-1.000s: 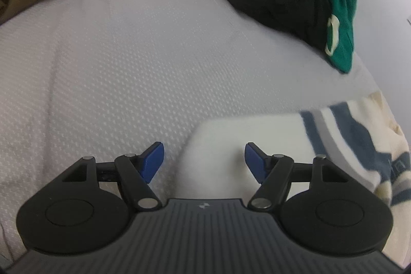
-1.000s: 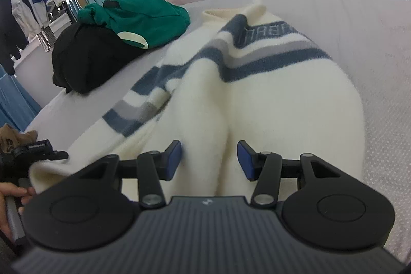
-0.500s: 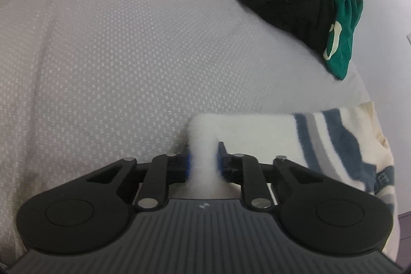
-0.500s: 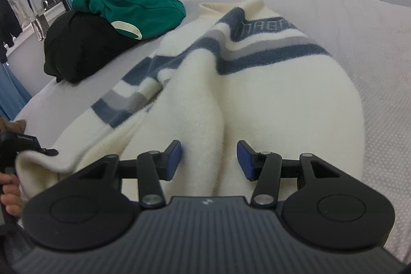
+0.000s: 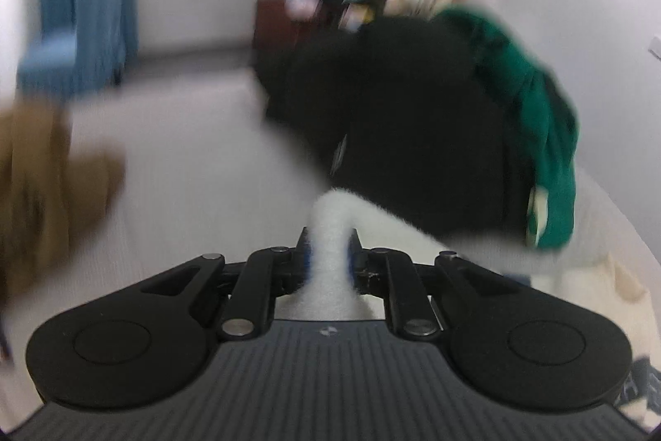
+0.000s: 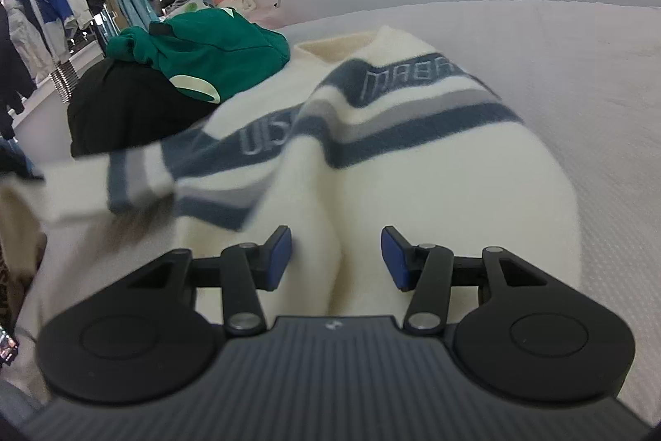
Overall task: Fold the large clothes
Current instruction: 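Grasp the sweater edge with the left tool, then pull the sweater edge with the left tool to smooth it, then release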
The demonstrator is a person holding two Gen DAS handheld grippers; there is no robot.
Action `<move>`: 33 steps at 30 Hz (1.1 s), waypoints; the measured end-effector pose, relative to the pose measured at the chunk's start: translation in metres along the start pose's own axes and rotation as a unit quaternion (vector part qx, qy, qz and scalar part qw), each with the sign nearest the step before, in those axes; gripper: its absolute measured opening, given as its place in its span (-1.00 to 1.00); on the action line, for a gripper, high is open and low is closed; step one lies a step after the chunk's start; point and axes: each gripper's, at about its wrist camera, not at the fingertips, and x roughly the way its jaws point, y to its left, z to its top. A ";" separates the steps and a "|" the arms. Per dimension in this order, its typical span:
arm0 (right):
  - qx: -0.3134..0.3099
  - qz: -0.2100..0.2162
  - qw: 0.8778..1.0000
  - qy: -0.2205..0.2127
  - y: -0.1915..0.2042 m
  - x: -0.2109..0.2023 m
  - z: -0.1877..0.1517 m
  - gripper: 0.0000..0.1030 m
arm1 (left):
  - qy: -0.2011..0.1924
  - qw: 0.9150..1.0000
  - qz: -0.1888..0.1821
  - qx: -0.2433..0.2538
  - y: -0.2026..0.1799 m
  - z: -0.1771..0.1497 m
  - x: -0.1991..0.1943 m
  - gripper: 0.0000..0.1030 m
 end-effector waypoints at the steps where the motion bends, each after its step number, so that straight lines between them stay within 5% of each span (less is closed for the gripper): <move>1: -0.004 0.002 1.000 -0.002 0.001 0.004 0.001 0.00 | -0.023 0.999 0.002 0.034 -0.011 0.013 0.001 -0.68; 4: -0.024 -0.003 1.000 -0.003 0.003 0.018 0.005 0.00 | -0.057 0.993 0.018 0.104 -0.031 0.026 0.017 -0.67; 11: -0.052 0.004 0.999 0.004 0.002 0.040 0.008 -0.01 | -0.003 0.988 0.051 0.145 -0.036 -0.004 0.112 -0.66; 20: -0.038 0.024 0.999 0.014 -0.007 0.056 0.009 -0.02 | 0.052 0.994 0.074 0.057 0.008 -0.024 0.198 -0.45; 27: -0.046 0.027 0.999 0.010 -0.009 0.060 0.009 -0.03 | 0.065 0.988 0.116 0.079 -0.006 -0.021 0.187 0.29; 33: -0.039 0.027 0.999 0.002 -0.009 0.052 0.010 -0.02 | 0.058 0.995 0.080 -0.003 -0.002 -0.023 0.124 0.42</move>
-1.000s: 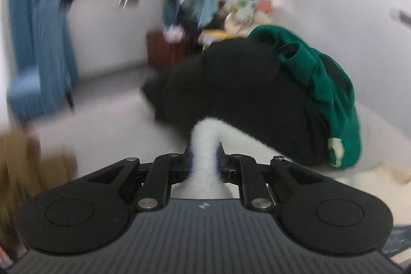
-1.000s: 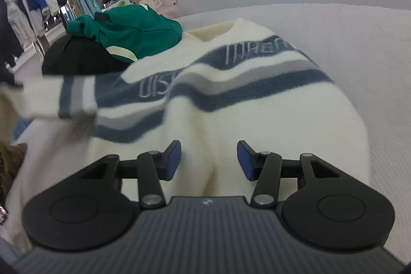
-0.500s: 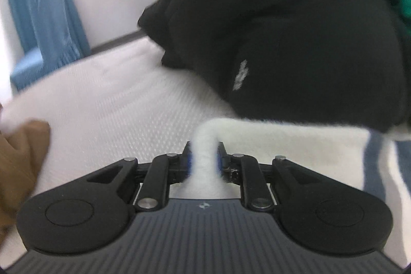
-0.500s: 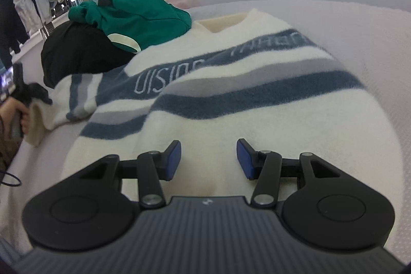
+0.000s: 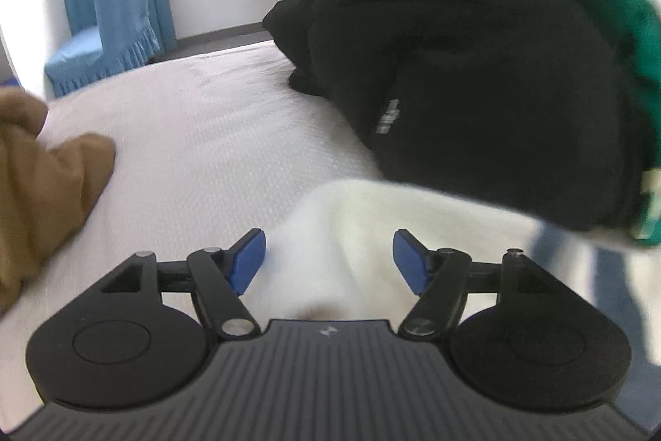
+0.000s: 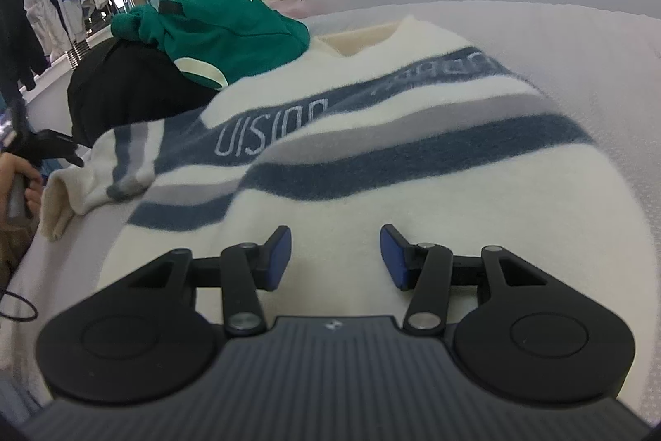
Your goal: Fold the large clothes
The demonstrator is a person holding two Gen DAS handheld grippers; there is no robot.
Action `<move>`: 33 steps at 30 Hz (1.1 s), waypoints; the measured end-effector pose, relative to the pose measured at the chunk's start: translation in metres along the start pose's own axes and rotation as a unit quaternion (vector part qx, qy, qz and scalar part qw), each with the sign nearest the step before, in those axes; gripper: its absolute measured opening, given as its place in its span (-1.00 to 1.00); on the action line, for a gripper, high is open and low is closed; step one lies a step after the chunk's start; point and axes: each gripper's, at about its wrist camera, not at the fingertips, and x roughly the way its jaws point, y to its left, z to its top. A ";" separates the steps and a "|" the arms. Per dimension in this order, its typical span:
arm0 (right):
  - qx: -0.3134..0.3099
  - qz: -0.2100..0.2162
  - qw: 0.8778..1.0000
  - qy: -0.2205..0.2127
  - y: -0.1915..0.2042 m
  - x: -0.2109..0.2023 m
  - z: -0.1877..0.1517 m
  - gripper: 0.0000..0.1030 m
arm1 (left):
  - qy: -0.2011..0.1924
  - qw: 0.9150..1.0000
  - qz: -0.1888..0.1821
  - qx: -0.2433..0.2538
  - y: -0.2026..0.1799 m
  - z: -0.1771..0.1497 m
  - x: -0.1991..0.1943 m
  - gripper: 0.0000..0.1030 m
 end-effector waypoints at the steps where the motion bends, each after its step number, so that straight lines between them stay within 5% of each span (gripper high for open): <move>1: -0.001 -0.002 1.000 -0.004 0.001 -0.003 0.000 -0.02 | 0.000 1.000 -0.014 0.003 -0.001 -0.004 -0.011 0.42; 8: 0.000 -0.027 0.999 -0.029 0.005 -0.037 -0.004 -0.02 | 0.019 0.992 -0.123 0.004 -0.019 -0.052 -0.088 0.42; 17: -0.024 -0.039 0.996 -0.076 0.026 -0.089 -0.007 -0.02 | 0.091 0.971 -0.210 0.062 -0.072 -0.159 -0.168 0.42; 25: -0.046 -0.055 0.993 -0.091 0.031 -0.107 -0.007 -0.02 | 0.171 0.953 -0.237 0.083 -0.088 -0.254 -0.195 0.42; 33: -0.010 -0.072 0.992 -0.101 0.007 -0.124 -0.005 -0.02 | 0.158 0.962 -0.207 0.084 -0.077 -0.282 -0.204 0.49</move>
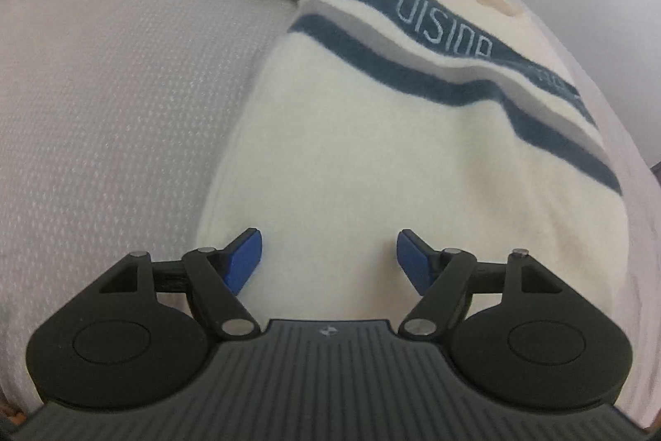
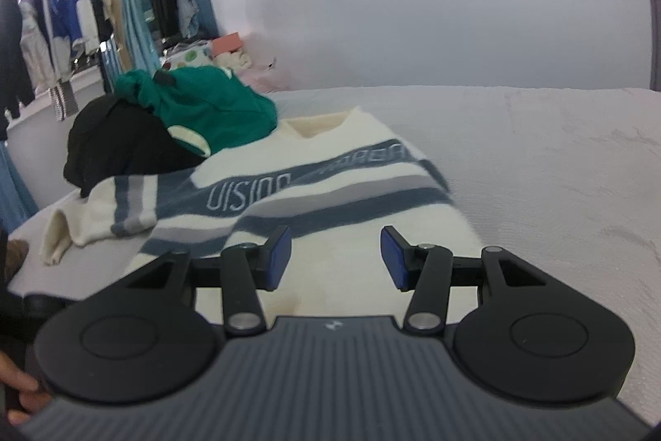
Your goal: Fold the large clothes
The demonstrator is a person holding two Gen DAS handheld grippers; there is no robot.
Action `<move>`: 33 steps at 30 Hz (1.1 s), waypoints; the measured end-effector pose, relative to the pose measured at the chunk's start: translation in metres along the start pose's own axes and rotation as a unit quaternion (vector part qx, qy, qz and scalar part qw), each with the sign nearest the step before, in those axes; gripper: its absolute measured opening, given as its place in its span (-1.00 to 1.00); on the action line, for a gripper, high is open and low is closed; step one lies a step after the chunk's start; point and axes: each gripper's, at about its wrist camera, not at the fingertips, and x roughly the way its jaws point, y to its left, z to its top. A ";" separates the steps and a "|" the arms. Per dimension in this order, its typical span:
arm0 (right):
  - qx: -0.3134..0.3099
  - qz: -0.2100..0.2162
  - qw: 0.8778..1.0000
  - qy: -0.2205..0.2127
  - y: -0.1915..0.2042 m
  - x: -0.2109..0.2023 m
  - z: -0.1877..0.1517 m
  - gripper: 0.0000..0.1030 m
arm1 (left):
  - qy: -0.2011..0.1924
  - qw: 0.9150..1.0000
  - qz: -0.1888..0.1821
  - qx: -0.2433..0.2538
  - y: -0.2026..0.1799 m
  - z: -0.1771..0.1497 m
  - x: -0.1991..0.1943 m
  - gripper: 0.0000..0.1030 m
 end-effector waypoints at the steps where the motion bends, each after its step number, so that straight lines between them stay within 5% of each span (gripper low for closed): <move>1: 0.005 -0.002 1.000 0.000 -0.003 -0.001 0.001 -0.02 | -0.006 1.000 0.008 0.003 -0.002 -0.002 0.001 0.49; 6: 0.025 -0.012 1.000 0.004 -0.016 -0.007 0.000 -0.02 | -0.035 0.997 0.065 -0.008 -0.003 -0.006 -0.010 0.49; 12: 0.068 -0.019 0.997 0.000 -0.031 -0.014 0.000 -0.01 | -0.029 0.994 0.090 -0.047 0.000 -0.006 0.000 0.39; 14: 0.076 -0.021 0.997 0.002 -0.032 -0.013 0.000 -0.01 | -0.027 0.994 0.097 -0.049 -0.001 -0.004 0.004 0.13; 16: 0.075 -0.019 0.997 0.006 -0.032 -0.012 -0.001 -0.01 | -0.026 0.993 0.101 -0.050 0.000 -0.002 0.004 -0.46; 18: 0.071 -0.022 0.997 0.007 -0.032 -0.011 -0.003 -0.01 | -0.023 0.992 0.111 -0.046 0.001 0.001 0.002 -0.84; 26: 0.089 -0.022 0.996 0.017 -0.036 -0.017 -0.005 0.02 | -0.049 0.989 0.138 -0.036 0.024 0.030 -0.027 -0.94; 29: 0.072 -0.022 0.997 0.022 -0.028 -0.016 -0.004 0.02 | -0.096 0.974 0.202 -0.030 0.046 0.053 -0.047 -1.00; 33: 0.063 -0.016 0.997 0.028 -0.018 -0.014 0.000 0.02 | -0.077 0.978 0.182 -0.066 0.091 0.075 -0.044 -1.00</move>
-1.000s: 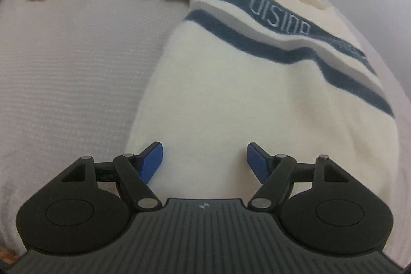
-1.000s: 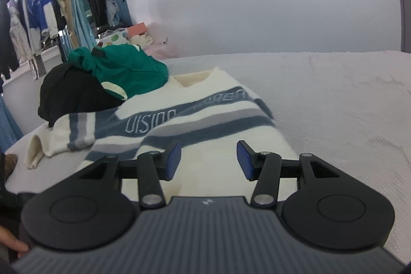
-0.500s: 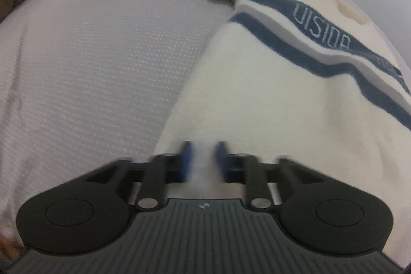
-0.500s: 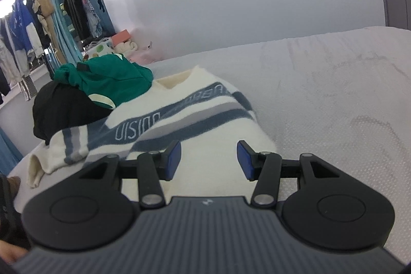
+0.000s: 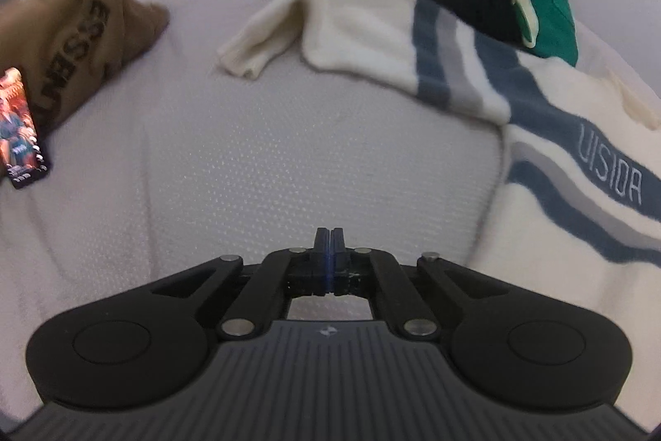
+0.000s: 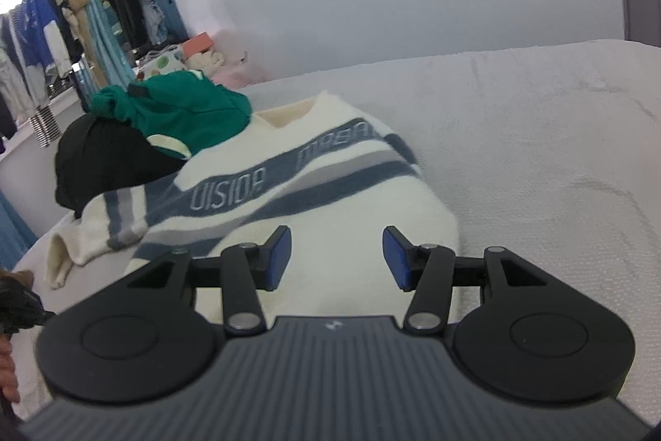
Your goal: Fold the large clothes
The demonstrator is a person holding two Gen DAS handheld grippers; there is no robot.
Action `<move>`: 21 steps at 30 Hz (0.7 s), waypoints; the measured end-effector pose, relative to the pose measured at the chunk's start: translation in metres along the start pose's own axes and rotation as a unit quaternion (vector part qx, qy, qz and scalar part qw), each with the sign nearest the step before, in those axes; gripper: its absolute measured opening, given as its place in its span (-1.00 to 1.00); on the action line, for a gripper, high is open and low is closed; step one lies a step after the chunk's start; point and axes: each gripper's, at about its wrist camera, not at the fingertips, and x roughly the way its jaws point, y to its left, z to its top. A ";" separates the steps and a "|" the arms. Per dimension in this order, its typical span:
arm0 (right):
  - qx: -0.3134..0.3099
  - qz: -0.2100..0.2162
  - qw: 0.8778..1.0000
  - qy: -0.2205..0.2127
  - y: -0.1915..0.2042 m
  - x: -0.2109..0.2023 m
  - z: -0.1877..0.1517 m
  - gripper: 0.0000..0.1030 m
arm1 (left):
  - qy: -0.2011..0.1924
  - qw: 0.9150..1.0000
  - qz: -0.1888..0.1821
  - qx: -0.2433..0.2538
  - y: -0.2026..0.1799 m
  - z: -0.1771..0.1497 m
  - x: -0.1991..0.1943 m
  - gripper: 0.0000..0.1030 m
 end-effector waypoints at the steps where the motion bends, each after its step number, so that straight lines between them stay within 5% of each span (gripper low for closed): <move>1: -0.003 0.000 1.000 0.000 0.003 0.000 0.001 0.02 | 0.004 1.000 -0.009 -0.002 0.004 -0.001 0.005 -1.00; 5: -0.019 -0.001 1.000 0.000 0.013 0.003 0.001 0.02 | 0.042 0.995 -0.092 0.004 -0.002 -0.010 0.020 -0.99; 8: -0.025 -0.011 1.000 0.014 0.014 0.010 -0.002 0.01 | 0.078 0.983 -0.167 -0.015 -0.003 -0.014 0.029 -0.95; 10: -0.026 -0.018 0.999 0.020 0.013 0.013 -0.003 0.01 | 0.108 0.973 -0.204 -0.028 -0.007 -0.024 0.036 -0.54; 12: -0.015 -0.020 0.999 0.028 0.010 0.018 -0.003 0.01 | 0.130 0.966 -0.223 -0.032 -0.006 -0.029 0.041 0.02; 17: -0.004 -0.016 0.999 0.041 0.010 0.027 -0.005 0.01 | 0.153 0.962 -0.224 -0.034 -0.011 -0.040 0.047 0.06; 21: -0.008 -0.016 0.998 0.057 0.009 0.036 -0.009 0.01 | 0.203 0.944 -0.256 -0.034 -0.016 -0.055 0.052 0.06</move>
